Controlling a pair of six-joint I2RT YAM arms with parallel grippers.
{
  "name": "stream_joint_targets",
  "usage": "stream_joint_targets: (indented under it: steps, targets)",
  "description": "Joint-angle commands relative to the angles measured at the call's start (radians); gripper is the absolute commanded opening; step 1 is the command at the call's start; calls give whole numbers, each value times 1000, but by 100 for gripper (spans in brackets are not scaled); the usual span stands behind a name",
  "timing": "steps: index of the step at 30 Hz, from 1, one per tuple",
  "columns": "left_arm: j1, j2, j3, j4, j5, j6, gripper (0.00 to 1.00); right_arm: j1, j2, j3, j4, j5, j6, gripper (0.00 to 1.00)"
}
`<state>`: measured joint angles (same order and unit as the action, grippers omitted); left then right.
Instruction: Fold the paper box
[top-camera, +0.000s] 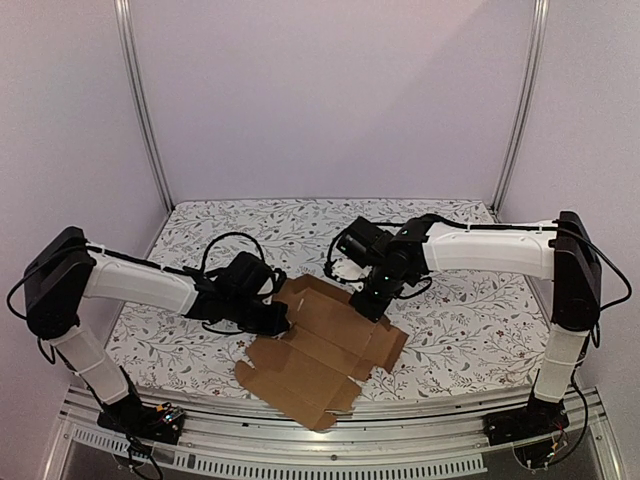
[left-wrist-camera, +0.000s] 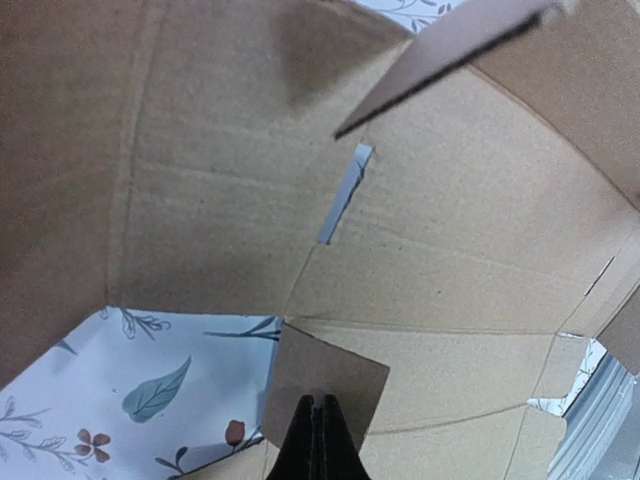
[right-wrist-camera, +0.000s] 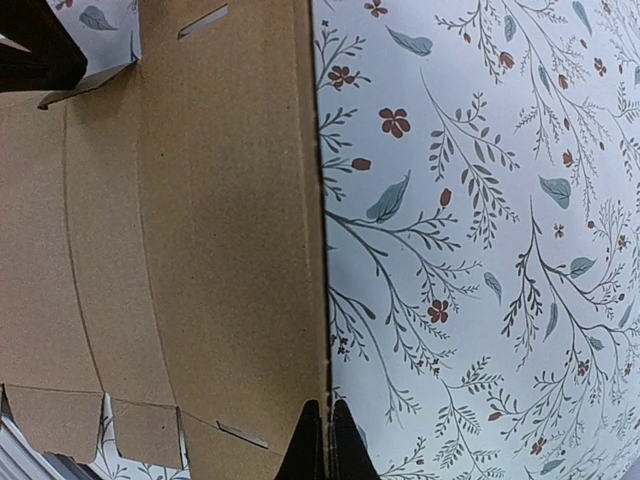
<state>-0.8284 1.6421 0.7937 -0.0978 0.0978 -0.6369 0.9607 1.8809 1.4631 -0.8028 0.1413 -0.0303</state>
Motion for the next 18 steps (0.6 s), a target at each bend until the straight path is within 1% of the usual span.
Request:
stream_joint_targets:
  steps: [1,6,9,13,18]
  targets:
    - [-40,3,-16,22,9,-20,0,-5,23,-9,23,22,20,0]
    - [-59,38,-22,60,-17,-45,0,-4,13,-23,30,6,25,0]
    - [-64,34,-23,64,-42,-51,0,0,4,-32,30,7,25,0]
    - [-66,-36,-37,44,-108,-48,0,12,-7,-43,30,35,13,0]
    - [-63,-178,-13,-73,-195,-2,0,24,-24,-59,43,78,-22,0]
